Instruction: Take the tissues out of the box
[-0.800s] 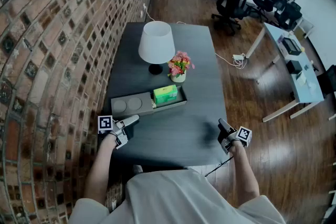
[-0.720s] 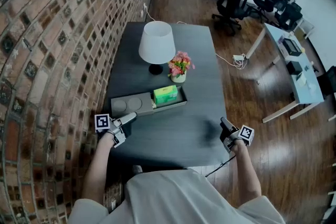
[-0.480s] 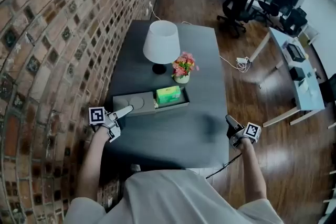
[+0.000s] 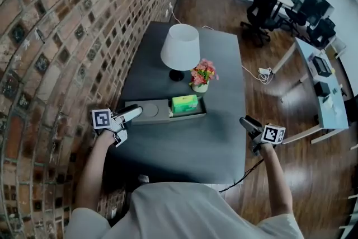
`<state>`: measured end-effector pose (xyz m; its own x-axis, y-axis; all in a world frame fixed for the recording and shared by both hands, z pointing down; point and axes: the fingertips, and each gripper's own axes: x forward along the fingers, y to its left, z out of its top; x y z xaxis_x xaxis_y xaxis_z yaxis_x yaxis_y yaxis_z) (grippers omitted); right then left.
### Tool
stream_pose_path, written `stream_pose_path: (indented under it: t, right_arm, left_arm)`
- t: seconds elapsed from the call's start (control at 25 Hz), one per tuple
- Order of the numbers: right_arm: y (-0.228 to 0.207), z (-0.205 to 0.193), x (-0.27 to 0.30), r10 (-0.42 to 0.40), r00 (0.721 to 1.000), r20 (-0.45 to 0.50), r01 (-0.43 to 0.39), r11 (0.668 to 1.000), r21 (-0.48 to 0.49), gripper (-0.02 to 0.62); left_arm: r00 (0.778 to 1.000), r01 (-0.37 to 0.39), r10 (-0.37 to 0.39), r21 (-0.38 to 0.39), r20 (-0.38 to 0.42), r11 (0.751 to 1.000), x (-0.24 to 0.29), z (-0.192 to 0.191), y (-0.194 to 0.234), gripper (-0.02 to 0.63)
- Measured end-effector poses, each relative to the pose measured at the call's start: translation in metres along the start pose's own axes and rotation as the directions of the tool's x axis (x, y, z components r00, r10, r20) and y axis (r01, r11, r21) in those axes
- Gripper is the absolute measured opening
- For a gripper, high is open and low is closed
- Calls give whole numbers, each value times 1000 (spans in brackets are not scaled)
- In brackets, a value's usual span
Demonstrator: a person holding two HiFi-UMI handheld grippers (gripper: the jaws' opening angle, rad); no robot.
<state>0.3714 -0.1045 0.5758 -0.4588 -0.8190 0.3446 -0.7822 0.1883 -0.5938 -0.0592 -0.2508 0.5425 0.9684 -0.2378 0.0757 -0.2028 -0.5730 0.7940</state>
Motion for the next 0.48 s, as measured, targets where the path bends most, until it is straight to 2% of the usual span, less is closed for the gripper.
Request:
stream_pose_path:
  t: [0.12, 0.2, 0.36, 0.48]
  right_arm:
    - [20, 19, 14, 19, 999, -33, -23, 990, -136, 316]
    - [33, 32, 23, 29, 998, -49, -41, 965, -258, 316]
    - [54, 51, 46, 17, 996, -91, -62, 857, -512, 316]
    - [69, 57, 67, 31, 991, -127, -103, 782, -614, 316]
  left_arm:
    - [1000, -15, 15, 54, -11, 998, 1, 0, -7, 344]
    - [999, -44, 45, 87, -6, 995, 0, 0, -7, 344]
    - [996, -90, 87, 139, 25, 986, -5, 7, -8, 344]
    - [992, -126, 124, 174, 25, 977, -6, 6, -5, 344]
